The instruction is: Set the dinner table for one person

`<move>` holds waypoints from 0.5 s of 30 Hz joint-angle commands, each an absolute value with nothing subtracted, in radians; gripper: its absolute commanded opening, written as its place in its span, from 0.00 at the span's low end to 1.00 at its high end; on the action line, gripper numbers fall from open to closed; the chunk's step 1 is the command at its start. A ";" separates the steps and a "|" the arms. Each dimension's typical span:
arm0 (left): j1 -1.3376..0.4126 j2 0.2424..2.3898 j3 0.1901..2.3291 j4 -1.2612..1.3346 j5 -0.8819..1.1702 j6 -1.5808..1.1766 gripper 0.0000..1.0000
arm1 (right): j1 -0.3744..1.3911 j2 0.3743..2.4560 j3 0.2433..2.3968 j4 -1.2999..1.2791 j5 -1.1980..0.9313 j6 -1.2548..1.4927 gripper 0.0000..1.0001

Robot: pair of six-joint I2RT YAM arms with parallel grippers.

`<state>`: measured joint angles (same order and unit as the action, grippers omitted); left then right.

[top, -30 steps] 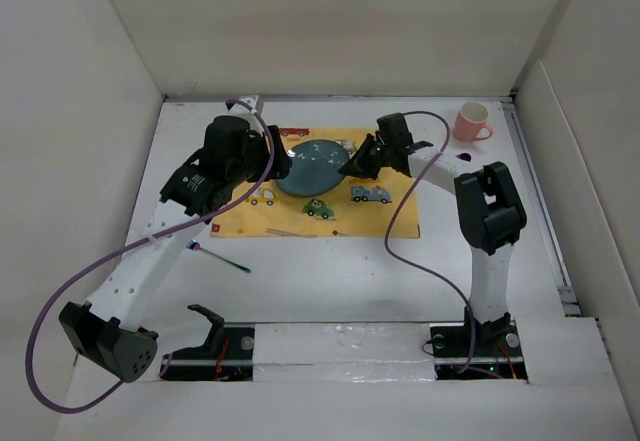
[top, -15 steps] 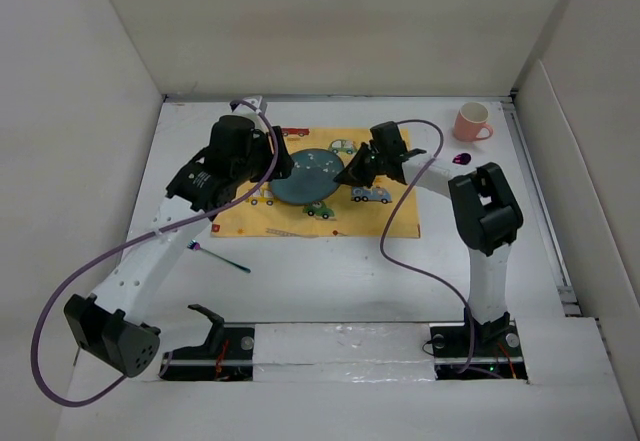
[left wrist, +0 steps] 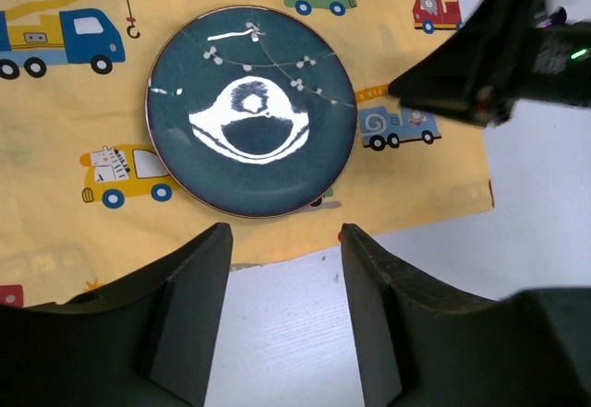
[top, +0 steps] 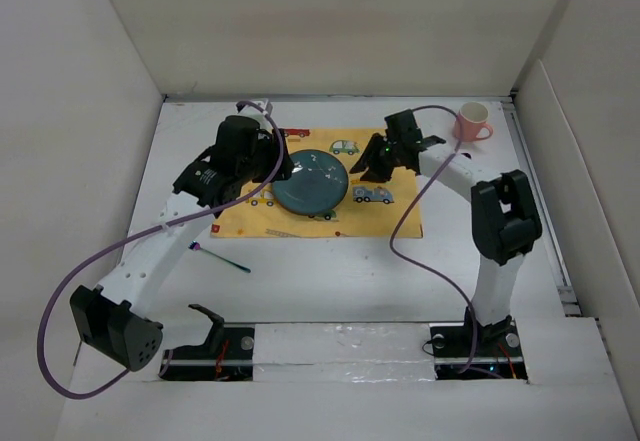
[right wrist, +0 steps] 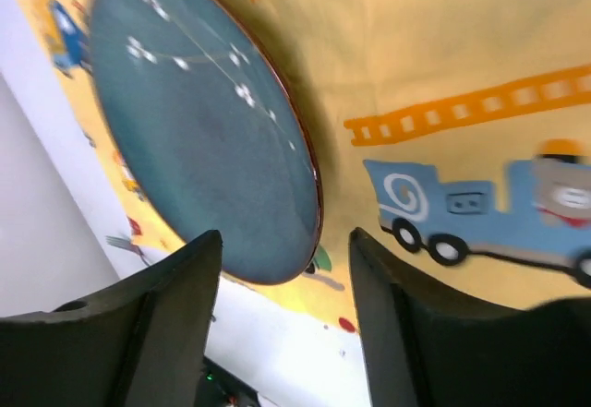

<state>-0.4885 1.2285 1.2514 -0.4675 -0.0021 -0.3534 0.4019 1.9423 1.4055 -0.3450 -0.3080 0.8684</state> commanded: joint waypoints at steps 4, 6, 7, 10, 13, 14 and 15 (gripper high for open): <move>-0.485 1.207 1.234 -0.428 0.042 -0.301 0.19 | 0.102 1.767 1.563 -0.419 -0.131 0.758 0.00; -0.485 1.197 1.217 -0.425 0.046 -0.299 0.06 | 0.068 1.766 1.609 -0.435 -0.102 0.756 0.00; -0.485 1.192 1.206 -0.422 0.061 -0.298 0.02 | 0.037 1.776 1.640 -0.449 -0.065 0.753 0.00; -0.485 1.163 1.158 -0.396 0.095 -0.288 0.00 | -0.064 1.825 1.787 -0.540 0.125 0.749 0.00; -0.485 1.138 1.115 -0.373 0.113 -0.290 0.00 | -0.135 1.954 1.979 -0.666 0.224 0.732 0.13; -0.485 1.134 1.108 -0.368 0.117 -0.291 0.01 | -0.149 2.014 2.020 -0.687 0.227 0.726 0.22; -0.485 1.129 1.094 -0.359 0.123 -0.293 0.06 | -0.167 2.046 2.063 -0.736 0.229 0.719 0.38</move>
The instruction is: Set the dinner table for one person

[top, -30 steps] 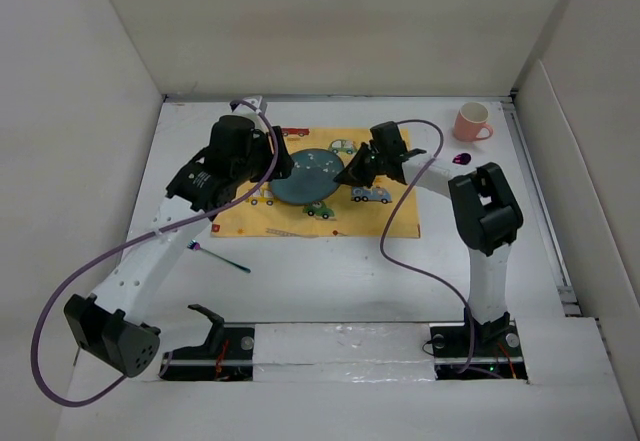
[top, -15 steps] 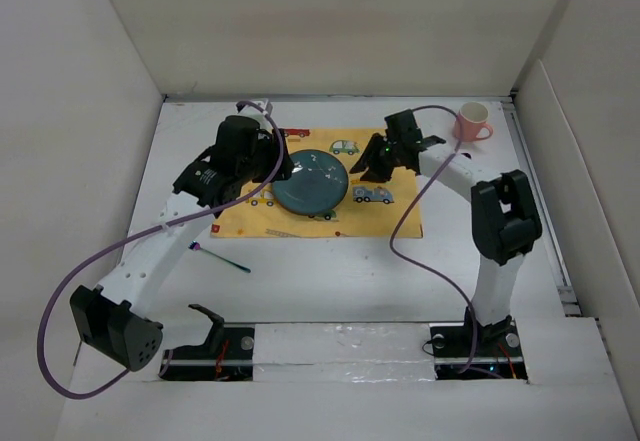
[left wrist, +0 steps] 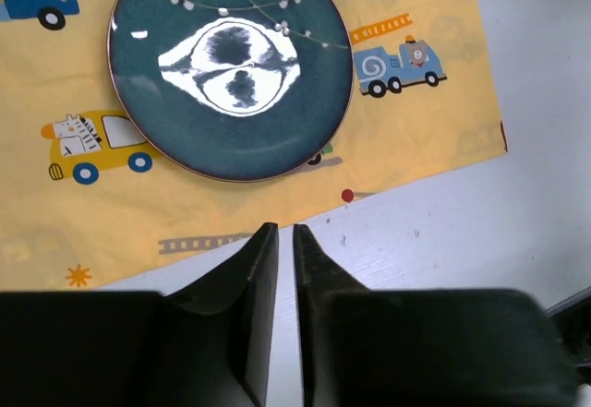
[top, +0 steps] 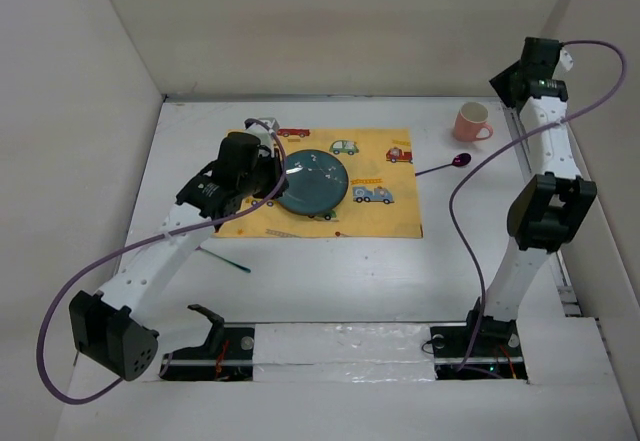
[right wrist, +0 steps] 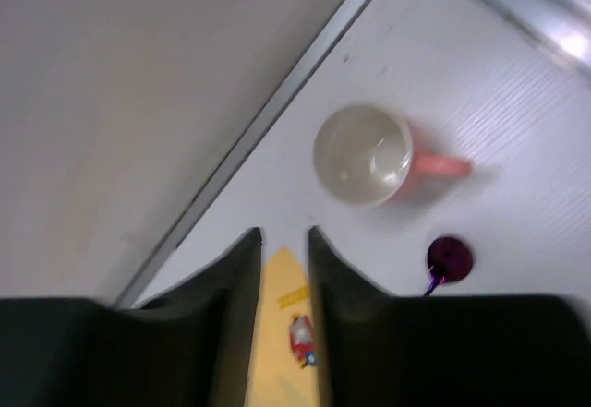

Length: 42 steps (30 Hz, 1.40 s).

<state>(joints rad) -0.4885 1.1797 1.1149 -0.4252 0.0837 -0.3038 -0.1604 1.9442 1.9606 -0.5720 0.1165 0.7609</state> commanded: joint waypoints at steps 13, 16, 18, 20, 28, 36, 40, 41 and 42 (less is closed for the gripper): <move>-0.485 1.178 1.120 -0.383 0.126 -0.284 0.38 | -0.176 2.322 2.335 -0.796 0.275 0.600 0.65; -0.485 1.189 1.121 -0.385 0.130 -0.293 0.38 | -0.176 2.362 2.348 -0.795 0.275 0.594 0.64; -0.485 1.195 1.121 -0.387 0.132 -0.299 0.38 | -0.176 2.379 2.359 -0.796 0.273 0.588 0.60; -0.485 1.200 1.123 -0.388 0.133 -0.305 0.38 | -0.176 2.396 2.358 -0.792 0.270 0.583 0.48; -0.485 1.203 1.124 -0.382 0.130 -0.334 0.38 | -0.167 2.373 2.289 -0.719 0.285 0.563 0.00; -0.485 1.210 1.146 -0.368 0.127 -0.342 0.39 | -0.144 2.151 2.201 -0.603 0.330 0.528 0.00; -0.485 1.216 1.157 -0.356 0.127 -0.337 0.38 | -0.085 2.044 2.157 -0.571 0.234 0.500 0.00; -0.485 1.219 1.161 -0.348 0.127 -0.334 0.38 | -0.048 2.034 2.154 -0.584 0.220 0.502 0.00; -0.485 1.223 1.164 -0.345 0.130 -0.333 0.38 | -0.026 2.030 2.148 -0.587 0.206 0.500 0.00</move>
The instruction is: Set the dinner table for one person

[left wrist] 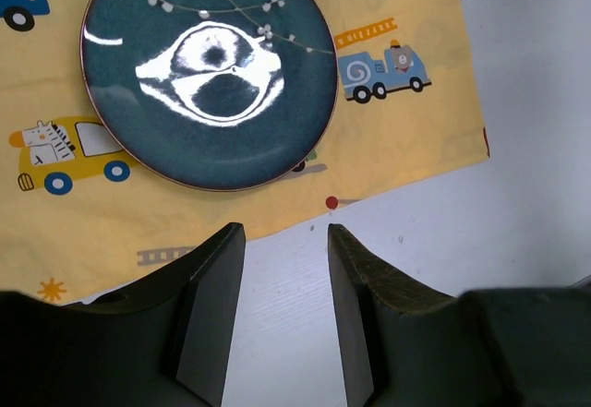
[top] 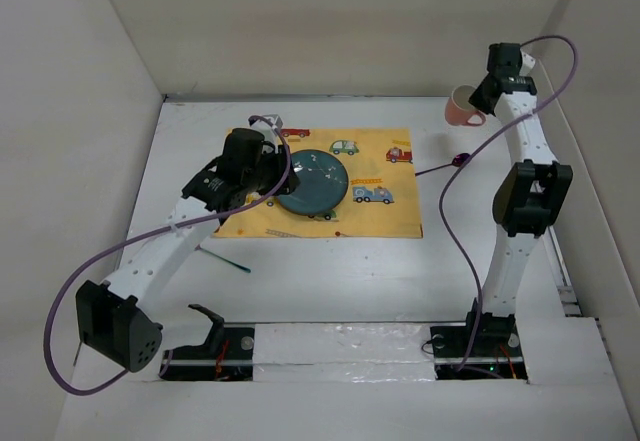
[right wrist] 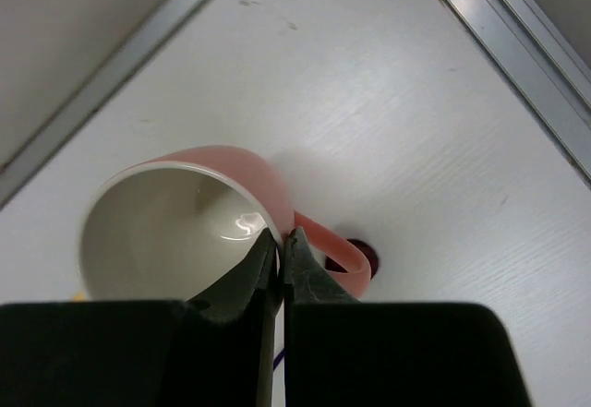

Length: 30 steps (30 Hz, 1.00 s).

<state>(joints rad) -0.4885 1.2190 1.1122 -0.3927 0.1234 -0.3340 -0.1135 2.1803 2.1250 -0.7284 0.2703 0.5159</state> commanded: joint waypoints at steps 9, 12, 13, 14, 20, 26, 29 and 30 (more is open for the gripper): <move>-0.485 1.207 1.170 -0.351 0.146 -0.310 0.38 | 0.186 2.106 2.186 -0.660 0.225 0.497 0.00; -0.485 1.169 1.140 -0.364 0.147 -0.304 0.39 | 0.221 2.156 2.258 -0.708 0.230 0.495 0.00; -0.485 1.169 1.134 -0.364 0.147 -0.304 0.39 | 0.221 2.157 2.258 -0.709 0.230 0.495 0.00; -0.485 1.166 1.128 -0.364 0.153 -0.302 0.39 | 0.221 2.169 2.285 -0.718 0.230 0.495 0.00; -0.485 1.141 1.103 -0.364 0.161 -0.299 0.39 | 0.250 2.220 2.292 -0.733 0.271 0.495 0.00; -0.485 1.144 1.103 -0.357 0.169 -0.298 0.39 | 0.229 2.292 2.365 -0.791 0.290 0.514 0.00; -0.485 1.141 1.103 -0.356 0.169 -0.302 0.39 | 0.229 2.307 2.364 -0.810 0.290 0.515 0.00; -0.485 1.140 1.103 -0.356 0.170 -0.304 0.39 | 0.229 2.309 2.356 -0.810 0.288 0.515 0.00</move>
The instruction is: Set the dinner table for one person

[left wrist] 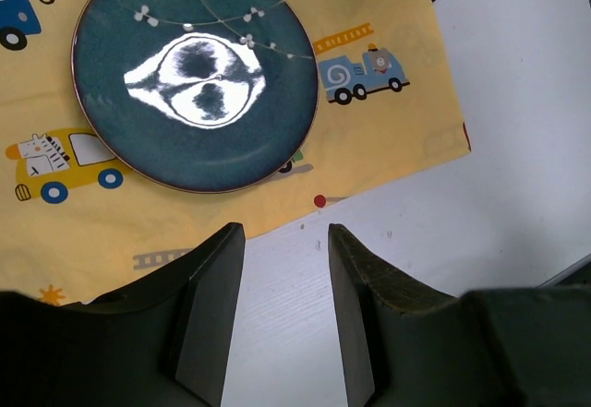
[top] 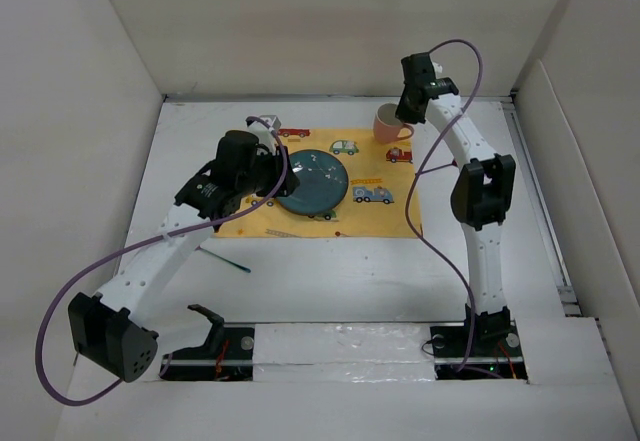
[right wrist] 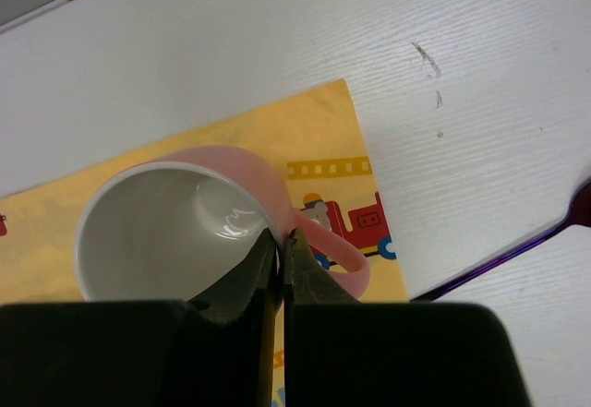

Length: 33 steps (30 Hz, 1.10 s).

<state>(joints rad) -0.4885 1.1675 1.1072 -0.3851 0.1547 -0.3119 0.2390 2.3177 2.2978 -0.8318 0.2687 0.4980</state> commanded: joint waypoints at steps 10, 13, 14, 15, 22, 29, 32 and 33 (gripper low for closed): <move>-0.485 1.143 1.095 -0.360 0.173 -0.316 0.39 | 0.219 2.332 2.329 -0.804 0.268 0.532 0.18; -0.485 1.144 1.095 -0.357 0.176 -0.322 0.39 | 0.209 2.333 2.348 -0.805 0.239 0.537 0.27; -0.485 1.147 1.097 -0.356 0.178 -0.322 0.39 | 0.209 2.332 2.352 -0.805 0.232 0.538 0.32; -0.485 1.149 1.095 -0.354 0.178 -0.322 0.39 | 0.198 2.332 2.353 -0.804 0.226 0.538 0.34; -0.485 1.170 1.109 -0.348 0.186 -0.322 0.39 | 0.146 2.244 2.332 -0.775 0.157 0.555 0.47; -0.485 1.193 1.115 -0.325 0.187 -0.319 0.39 | 0.009 1.941 1.892 -0.525 0.123 0.621 0.05; -0.485 1.203 1.115 -0.318 0.189 -0.318 0.39 | -0.021 1.878 1.715 -0.480 0.143 0.632 0.00; -0.485 1.206 1.117 -0.316 0.192 -0.314 0.39 | -0.021 1.878 1.662 -0.485 0.146 0.632 0.00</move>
<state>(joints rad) -0.4885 1.2049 1.1053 -0.3630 0.1764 -0.3191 -0.0216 1.9018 1.7618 -0.5934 0.1352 0.6102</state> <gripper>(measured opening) 0.386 0.010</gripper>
